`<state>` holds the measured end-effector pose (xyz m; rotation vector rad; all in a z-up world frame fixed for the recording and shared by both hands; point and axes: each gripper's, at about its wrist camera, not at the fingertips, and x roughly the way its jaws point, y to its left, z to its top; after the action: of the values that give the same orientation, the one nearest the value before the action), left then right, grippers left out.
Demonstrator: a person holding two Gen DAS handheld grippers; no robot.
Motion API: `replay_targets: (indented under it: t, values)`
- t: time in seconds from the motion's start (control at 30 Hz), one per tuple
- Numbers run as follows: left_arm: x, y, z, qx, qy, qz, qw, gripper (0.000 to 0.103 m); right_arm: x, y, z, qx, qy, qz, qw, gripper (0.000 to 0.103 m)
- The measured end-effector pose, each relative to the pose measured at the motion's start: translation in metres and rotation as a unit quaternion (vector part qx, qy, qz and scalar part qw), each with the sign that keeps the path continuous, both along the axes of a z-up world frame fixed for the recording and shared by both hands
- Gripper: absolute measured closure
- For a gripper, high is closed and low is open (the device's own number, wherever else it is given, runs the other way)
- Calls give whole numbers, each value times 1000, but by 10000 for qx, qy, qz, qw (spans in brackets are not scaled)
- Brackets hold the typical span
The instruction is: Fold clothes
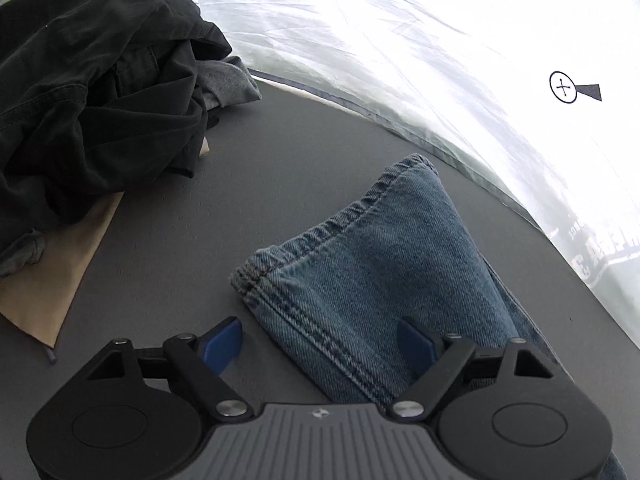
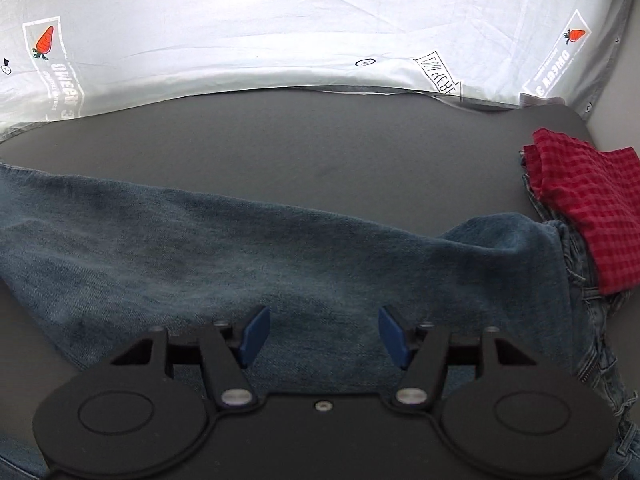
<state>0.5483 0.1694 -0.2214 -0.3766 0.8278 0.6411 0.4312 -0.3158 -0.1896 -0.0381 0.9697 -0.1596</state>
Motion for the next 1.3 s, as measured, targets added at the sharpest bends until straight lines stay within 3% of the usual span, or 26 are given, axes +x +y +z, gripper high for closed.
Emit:
replay_targets:
  t: [0.03, 0.07, 0.2, 0.33, 0.4, 0.5, 0.6, 0.67, 0.7, 0.8, 0.87, 1.03, 1.17, 1.3]
  values:
    - [4, -3, 1, 202, 92, 33, 9997, 88, 0, 1, 0, -55, 7, -9, 10000, 42]
    - [5, -5, 5, 276, 76, 14, 9996, 90, 0, 2, 0, -139, 4, -36, 9999, 42]
    - [-16, -12, 60, 810, -433, 25, 9958, 91, -3, -5, 6, -300, -76, -203, 9993, 42]
    - [-64, -8, 131, 843, -1100, 138, 9903, 91, -12, -19, 13, -409, -171, -409, 9982, 42]
    - [-81, -10, 138, 1169, -1011, 96, 9879, 89, -17, -28, 13, -418, -166, -487, 9978, 42]
    - [-90, -7, 101, 1699, -94, 37, 9854, 78, -22, -37, 11, -347, -117, -605, 9975, 42]
    - [-96, 4, 49, 1656, 1004, -97, 9810, 72, -26, -42, 14, -352, -174, -639, 9972, 41]
    - [-107, 9, 35, 1522, 1297, -46, 9798, 72, -28, -46, 18, -480, -275, -599, 9967, 40]
    - [-113, 8, 38, 1390, 1142, -11, 9837, 68, -29, -48, 20, -575, -325, -577, 9961, 37]
    - [-123, -3, 49, 981, 555, -135, 9935, 41, -28, -60, 24, -945, -484, -540, 9929, 34]
    - [-118, -19, 52, 909, 339, -487, 9941, 39, -21, -72, 25, -1152, -543, -573, 9902, 34]
    - [-80, -72, 43, 896, 296, -1410, 9855, 39, 8, -114, 30, -1418, -754, -745, 9842, 34]
    - [-47, -115, 34, 849, 251, -2187, 9718, 39, 47, -157, 13, -852, -451, -959, 9907, 33]
    - [-37, -123, 21, 769, 293, -2319, 9692, 37, 75, -191, -13, 8, 15, -1466, 9892, 18]
